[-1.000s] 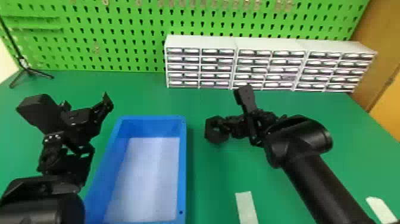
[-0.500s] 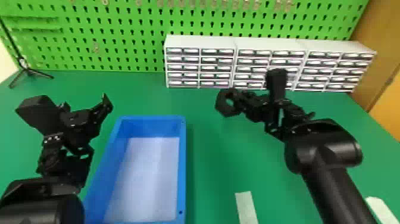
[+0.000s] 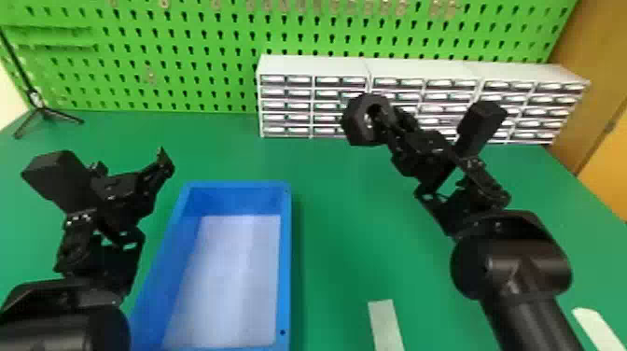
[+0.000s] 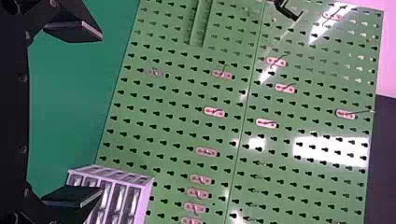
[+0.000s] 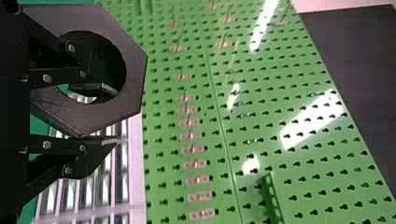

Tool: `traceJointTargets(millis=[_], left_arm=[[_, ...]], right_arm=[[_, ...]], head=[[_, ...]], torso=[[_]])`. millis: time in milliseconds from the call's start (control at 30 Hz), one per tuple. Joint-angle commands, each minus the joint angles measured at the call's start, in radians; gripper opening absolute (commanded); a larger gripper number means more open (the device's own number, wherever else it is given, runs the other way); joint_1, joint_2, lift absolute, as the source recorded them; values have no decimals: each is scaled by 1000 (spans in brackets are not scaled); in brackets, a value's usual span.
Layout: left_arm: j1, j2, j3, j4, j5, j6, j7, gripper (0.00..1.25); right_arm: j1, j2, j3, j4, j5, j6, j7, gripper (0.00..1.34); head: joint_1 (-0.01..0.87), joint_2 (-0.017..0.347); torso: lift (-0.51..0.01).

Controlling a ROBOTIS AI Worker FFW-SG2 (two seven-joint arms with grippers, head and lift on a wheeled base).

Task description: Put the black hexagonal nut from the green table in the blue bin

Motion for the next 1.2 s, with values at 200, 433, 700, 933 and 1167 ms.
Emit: traceJointTargets(millis=[200,433,700,933,1167], left_arm=[[-3,0,1,0,-8,0,2,1123],[-2,0,1,2,-10,0,9,1123],[-5,0,2,8,-14,0,12,1123],[-11,0,2,12,-14,0,12,1123],[-20,0,-1,16,-14,0,12,1123]], right_arm=[[-4,-37,173,-31,-199,47,2,426],[-21,-72,299,-49,-268,93,2,426],[-36,-95,386,-58,-321,133,2,426],[-42,-95,426,-63,-343,173,2,426],[-59,-95,469,-61,-355,184,2,426]], head=[[692,8],[692,8],[692,8],[692,8],[692,8]], torso=[[-97],[-97],[-97],[-97],[-97]])
